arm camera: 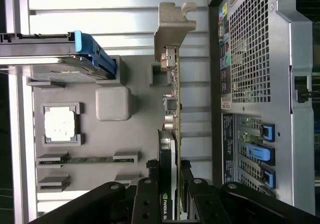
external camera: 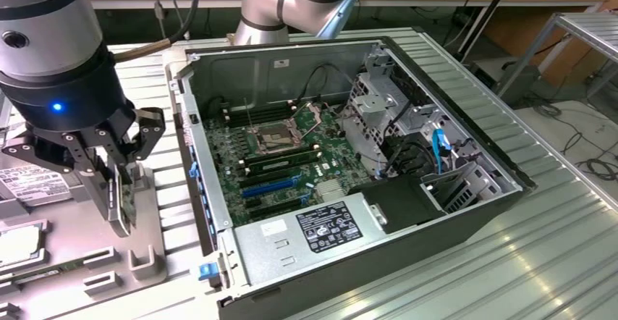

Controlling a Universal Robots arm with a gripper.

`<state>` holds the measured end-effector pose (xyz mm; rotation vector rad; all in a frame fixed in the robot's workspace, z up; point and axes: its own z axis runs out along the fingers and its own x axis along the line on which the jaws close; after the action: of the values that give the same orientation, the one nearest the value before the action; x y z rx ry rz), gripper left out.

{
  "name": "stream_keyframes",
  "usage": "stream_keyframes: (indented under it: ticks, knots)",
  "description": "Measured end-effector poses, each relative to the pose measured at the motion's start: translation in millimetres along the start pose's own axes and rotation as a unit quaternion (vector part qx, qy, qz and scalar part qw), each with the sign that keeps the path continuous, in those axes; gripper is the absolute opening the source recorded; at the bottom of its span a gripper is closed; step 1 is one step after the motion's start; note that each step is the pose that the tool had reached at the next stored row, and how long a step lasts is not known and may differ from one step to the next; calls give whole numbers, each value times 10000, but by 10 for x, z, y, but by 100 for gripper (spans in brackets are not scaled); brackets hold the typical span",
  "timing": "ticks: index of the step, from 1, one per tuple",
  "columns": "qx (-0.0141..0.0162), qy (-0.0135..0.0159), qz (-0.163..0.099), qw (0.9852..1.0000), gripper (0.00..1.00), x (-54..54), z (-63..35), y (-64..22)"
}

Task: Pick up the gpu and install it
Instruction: 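Pick up the gpu and move the gpu toward the slot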

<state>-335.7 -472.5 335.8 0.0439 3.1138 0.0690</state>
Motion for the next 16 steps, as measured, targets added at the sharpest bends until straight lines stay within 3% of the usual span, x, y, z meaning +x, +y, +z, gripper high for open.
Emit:
stream_keyframes:
  ticks: [16]
  knots:
    - [0,0,0,10000,27,-7,-264,12]
